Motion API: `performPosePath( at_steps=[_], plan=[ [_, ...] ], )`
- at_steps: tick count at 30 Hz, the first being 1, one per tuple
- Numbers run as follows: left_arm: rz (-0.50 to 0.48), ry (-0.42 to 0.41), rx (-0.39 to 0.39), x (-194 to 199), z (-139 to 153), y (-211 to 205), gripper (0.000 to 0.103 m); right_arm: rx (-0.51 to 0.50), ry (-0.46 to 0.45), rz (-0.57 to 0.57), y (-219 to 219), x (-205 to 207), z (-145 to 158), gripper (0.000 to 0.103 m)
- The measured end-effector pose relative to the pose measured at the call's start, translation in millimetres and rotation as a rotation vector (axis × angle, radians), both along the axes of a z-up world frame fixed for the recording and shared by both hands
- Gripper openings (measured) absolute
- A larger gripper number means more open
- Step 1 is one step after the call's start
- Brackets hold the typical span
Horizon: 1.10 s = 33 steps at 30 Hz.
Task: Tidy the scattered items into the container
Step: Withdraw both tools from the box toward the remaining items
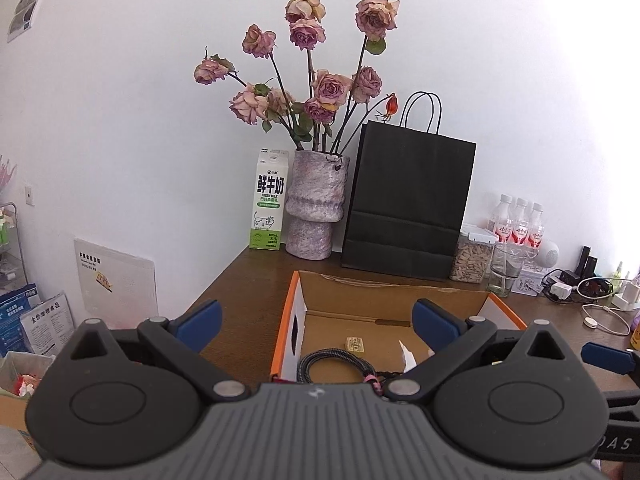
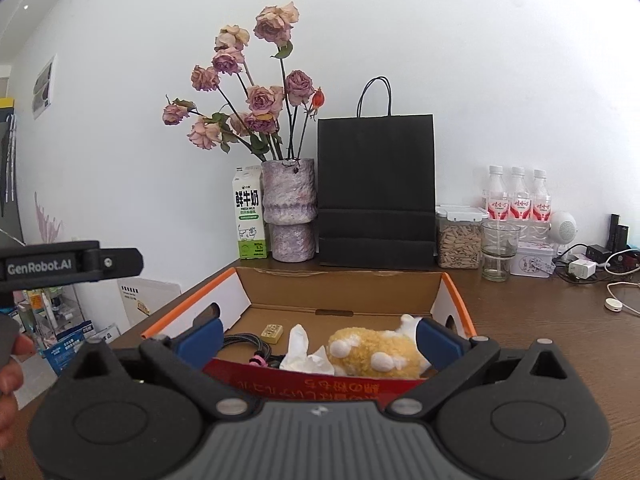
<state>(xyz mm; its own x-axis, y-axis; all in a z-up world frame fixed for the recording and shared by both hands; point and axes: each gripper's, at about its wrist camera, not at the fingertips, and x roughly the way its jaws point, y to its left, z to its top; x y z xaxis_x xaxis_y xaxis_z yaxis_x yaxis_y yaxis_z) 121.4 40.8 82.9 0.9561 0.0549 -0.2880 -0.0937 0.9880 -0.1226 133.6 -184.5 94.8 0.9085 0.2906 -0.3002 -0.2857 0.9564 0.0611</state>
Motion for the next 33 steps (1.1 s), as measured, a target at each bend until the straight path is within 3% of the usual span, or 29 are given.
performPosePath(
  at_steps=[15,26,33],
  plan=[
    [-0.008,0.127,0.047,-43.0,-38.1,4.4,0.103,-0.062,0.133,-0.082,-59.4,-53.9,-42.8,0.103],
    [-0.029,0.262,0.05,-47.5,-83.6,-2.9,0.103,-0.087,0.247,-0.142,-83.4,-57.7,-75.9,0.103],
    [-0.027,0.284,0.035,-50.8,-93.6,-2.0,0.103,-0.079,0.264,-0.152,-90.4,-56.7,-80.6,0.103]
  ],
)
